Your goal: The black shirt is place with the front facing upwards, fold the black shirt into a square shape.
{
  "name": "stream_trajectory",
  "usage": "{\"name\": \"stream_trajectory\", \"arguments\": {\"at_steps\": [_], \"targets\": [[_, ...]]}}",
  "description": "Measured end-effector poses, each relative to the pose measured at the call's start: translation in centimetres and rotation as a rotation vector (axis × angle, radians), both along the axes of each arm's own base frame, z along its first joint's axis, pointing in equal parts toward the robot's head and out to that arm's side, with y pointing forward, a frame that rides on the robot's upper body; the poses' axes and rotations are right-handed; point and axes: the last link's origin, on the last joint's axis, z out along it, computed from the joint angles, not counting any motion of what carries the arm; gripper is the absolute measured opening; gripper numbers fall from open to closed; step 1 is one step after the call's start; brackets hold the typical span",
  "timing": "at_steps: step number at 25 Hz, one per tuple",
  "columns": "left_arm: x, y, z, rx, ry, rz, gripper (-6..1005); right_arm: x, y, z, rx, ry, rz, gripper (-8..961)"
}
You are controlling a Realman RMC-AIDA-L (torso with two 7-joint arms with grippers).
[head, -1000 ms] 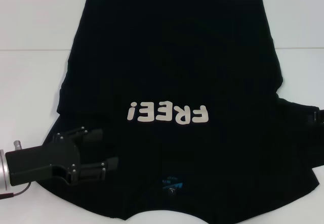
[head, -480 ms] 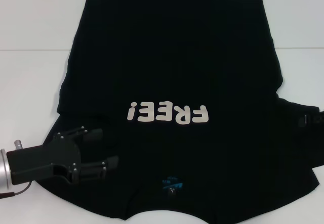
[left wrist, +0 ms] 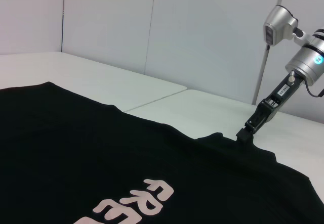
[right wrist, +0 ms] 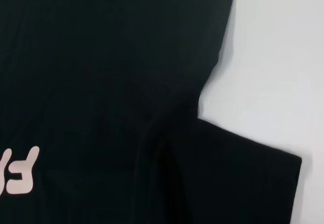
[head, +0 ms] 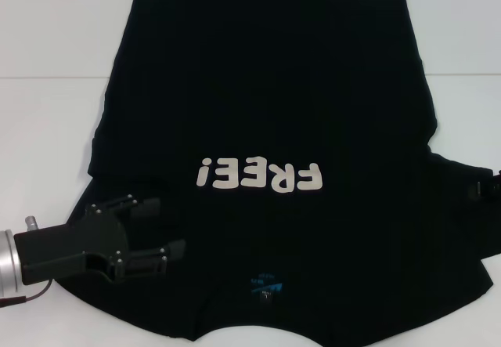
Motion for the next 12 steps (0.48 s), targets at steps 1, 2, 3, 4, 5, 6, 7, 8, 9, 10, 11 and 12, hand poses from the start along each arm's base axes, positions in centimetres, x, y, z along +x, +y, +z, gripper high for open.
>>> {"name": "stream_trajectory", "arguments": {"at_steps": [1,2,3,4,5,6,7,8,9,10,11,12], "targets": [[0.02,0.00,-0.02,0.000,0.000,0.000,843,-0.02,0.04,0.03,0.001,-0.001,0.001,709],[0.03,0.02,-0.04,0.000,0.000,0.000,843,-0.04,0.06,0.05,0.001,-0.001,0.001,678],[0.03,0.05,-0.04,0.001,0.000,0.000,842,-0.05,0.08,0.07,0.001,-0.001,0.002,647],[0.03,0.07,-0.04,0.002,0.001,0.001,842,-0.05,0.09,0.09,0.002,-0.002,0.002,600],[0.01,0.12,-0.04,0.004,0.003,0.002,842,-0.05,0.10,0.11,0.002,-0.002,0.002,553],[-0.01,0.14,-0.04,0.005,0.004,0.003,841,-0.06,0.11,0.13,0.002,-0.002,0.002,507],[-0.02,0.15,-0.03,0.005,0.005,0.004,841,-0.06,0.13,0.15,0.003,-0.002,0.002,460],[-0.03,0.16,-0.03,0.006,0.005,0.004,841,-0.07,0.14,0.17,0.003,-0.003,0.003,413],[-0.03,0.16,-0.03,0.006,0.005,0.004,841,-0.07,0.15,0.19,0.003,-0.003,0.003,330],[-0.03,0.16,-0.04,0.006,0.005,0.004,840,-0.07,0.15,0.21,0.003,-0.003,0.003,247],[-0.01,0.15,-0.07,0.006,0.005,0.004,840,-0.07,0.15,0.23,0.003,-0.003,0.003,164],[-0.02,0.15,-0.08,0.005,0.004,0.005,840,-0.07,0.15,0.24,0.003,-0.003,0.003,154]]}}
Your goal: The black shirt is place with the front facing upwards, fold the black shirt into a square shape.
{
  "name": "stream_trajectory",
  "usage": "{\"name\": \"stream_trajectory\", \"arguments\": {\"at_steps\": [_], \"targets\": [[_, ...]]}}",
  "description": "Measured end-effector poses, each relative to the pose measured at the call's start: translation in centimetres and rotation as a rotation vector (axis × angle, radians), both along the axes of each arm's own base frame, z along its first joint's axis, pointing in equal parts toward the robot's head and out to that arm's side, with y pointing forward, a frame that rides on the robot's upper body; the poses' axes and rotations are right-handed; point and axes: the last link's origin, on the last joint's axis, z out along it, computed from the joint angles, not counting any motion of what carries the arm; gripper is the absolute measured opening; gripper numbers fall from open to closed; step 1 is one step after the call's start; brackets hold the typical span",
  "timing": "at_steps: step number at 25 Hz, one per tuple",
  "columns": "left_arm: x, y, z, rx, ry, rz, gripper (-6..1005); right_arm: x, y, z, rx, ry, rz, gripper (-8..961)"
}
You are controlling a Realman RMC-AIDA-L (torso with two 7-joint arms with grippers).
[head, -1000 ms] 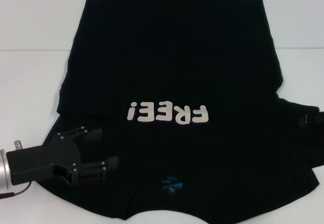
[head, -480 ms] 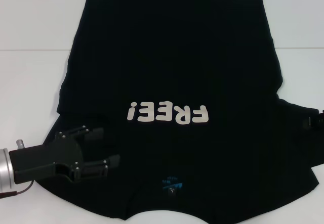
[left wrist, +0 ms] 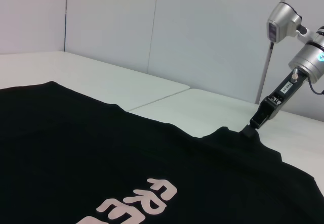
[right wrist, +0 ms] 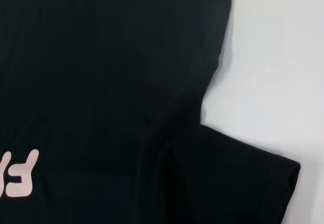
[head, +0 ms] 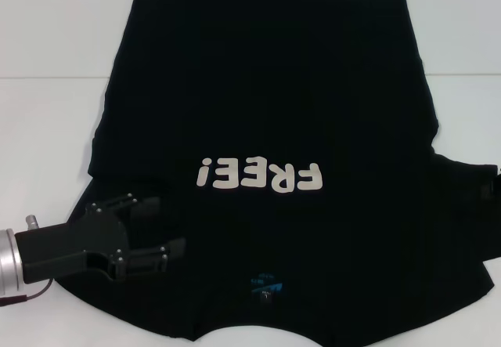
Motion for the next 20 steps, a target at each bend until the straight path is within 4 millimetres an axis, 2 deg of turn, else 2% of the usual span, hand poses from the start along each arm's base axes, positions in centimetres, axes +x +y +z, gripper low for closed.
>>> {"name": "stream_trajectory", "arguments": {"at_steps": [10,20], "targets": [[0.0,-0.1,-0.1,-0.003,-0.003,0.004,836,0.0,0.0,0.3,0.016,0.010,-0.002,55],[-0.1,-0.2,-0.1,-0.006,-0.007,0.010,833,0.0,-0.1,4.0,0.111,0.059,0.009,81]]}}
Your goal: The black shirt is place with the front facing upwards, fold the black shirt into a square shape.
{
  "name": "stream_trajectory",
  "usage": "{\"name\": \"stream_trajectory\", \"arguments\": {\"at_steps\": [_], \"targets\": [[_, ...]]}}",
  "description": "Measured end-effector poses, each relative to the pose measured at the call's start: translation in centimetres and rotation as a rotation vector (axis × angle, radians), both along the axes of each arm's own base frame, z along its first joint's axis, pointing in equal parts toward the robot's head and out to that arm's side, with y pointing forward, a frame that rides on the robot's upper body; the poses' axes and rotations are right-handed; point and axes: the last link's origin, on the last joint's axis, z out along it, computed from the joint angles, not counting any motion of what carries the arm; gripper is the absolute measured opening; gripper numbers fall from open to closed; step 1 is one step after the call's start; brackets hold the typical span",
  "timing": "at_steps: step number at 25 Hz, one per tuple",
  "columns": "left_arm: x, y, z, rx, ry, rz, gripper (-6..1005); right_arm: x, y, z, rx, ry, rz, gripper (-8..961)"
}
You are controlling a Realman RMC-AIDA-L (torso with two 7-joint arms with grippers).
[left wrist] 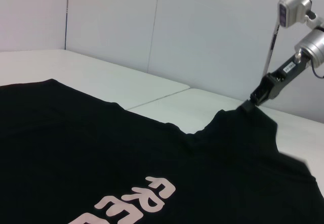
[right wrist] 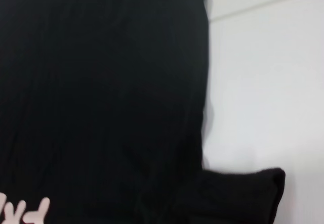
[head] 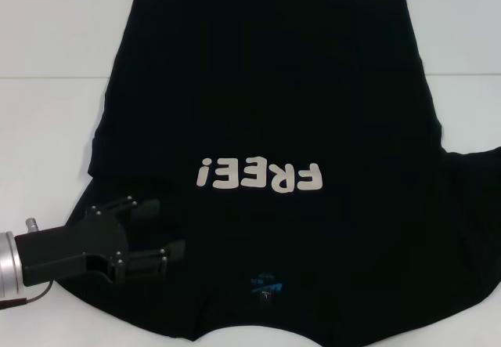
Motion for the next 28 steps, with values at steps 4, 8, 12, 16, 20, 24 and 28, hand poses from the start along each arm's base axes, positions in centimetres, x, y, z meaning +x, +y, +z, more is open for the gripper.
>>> {"name": "stream_trajectory", "arguments": {"at_steps": [4,8,12,16,20,24,28], "targets": [[0.1,0.0,0.1,-0.003,-0.002,-0.002,832,-0.9,0.2,1.2,0.020,0.007,0.029,91],[0.1,0.1,0.1,-0.005,-0.004,-0.003,830,-2.1,0.5,1.5,0.012,0.025,0.065,102],[0.1,0.1,0.1,-0.005,-0.004,-0.003,829,-3.5,1.0,0.5,-0.036,0.026,0.102,112],[0.1,0.0,0.1,-0.005,-0.004,-0.001,828,-4.5,1.3,-0.6,-0.071,0.037,0.125,123],[0.0,-0.1,0.0,-0.007,-0.005,0.002,827,-5.0,1.3,-1.2,-0.079,0.071,0.146,133],[-0.1,-0.2,0.0,-0.007,-0.004,0.004,825,-5.7,1.2,-1.7,-0.098,0.122,0.169,143],[-0.1,-0.3,-0.1,-0.013,0.001,0.005,824,-5.9,1.1,-2.5,-0.131,0.138,0.164,154]]}}
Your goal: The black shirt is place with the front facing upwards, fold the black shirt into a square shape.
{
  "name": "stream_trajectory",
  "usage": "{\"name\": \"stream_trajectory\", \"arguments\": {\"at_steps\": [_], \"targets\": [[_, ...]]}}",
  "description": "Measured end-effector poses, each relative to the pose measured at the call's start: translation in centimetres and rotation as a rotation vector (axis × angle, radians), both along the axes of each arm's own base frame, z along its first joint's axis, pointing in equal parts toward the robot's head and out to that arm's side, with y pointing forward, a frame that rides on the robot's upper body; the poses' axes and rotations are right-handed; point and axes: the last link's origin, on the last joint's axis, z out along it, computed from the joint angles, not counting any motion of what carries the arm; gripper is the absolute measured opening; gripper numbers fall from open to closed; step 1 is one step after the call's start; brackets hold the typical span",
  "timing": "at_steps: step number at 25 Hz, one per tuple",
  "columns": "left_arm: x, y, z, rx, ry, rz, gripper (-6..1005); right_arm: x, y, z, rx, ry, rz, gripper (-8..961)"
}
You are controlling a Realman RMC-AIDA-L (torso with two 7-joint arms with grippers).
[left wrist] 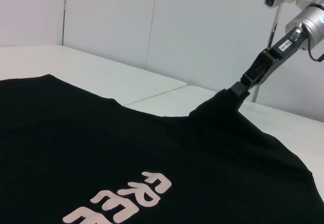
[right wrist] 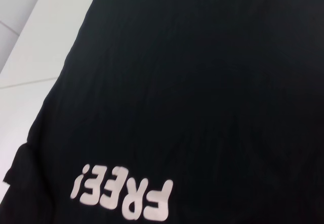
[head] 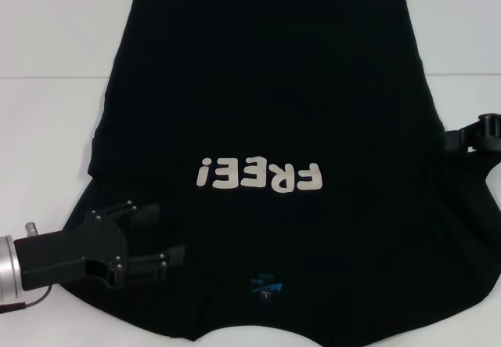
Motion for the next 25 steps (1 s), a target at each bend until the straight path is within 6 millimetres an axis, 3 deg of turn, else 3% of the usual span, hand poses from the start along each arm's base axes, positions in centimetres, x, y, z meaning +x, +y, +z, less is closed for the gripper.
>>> {"name": "stream_trajectory", "arguments": {"at_steps": [17,25], "targets": [[0.0,0.1,-0.1,0.000,0.006,0.004,818,-0.5,0.3,-2.1,-0.043,0.066,-0.030,198],[0.0,0.1,-0.2,-0.006,0.011,0.002,816,-1.3,0.5,-2.5,-0.012,0.209,-0.031,219]]}}
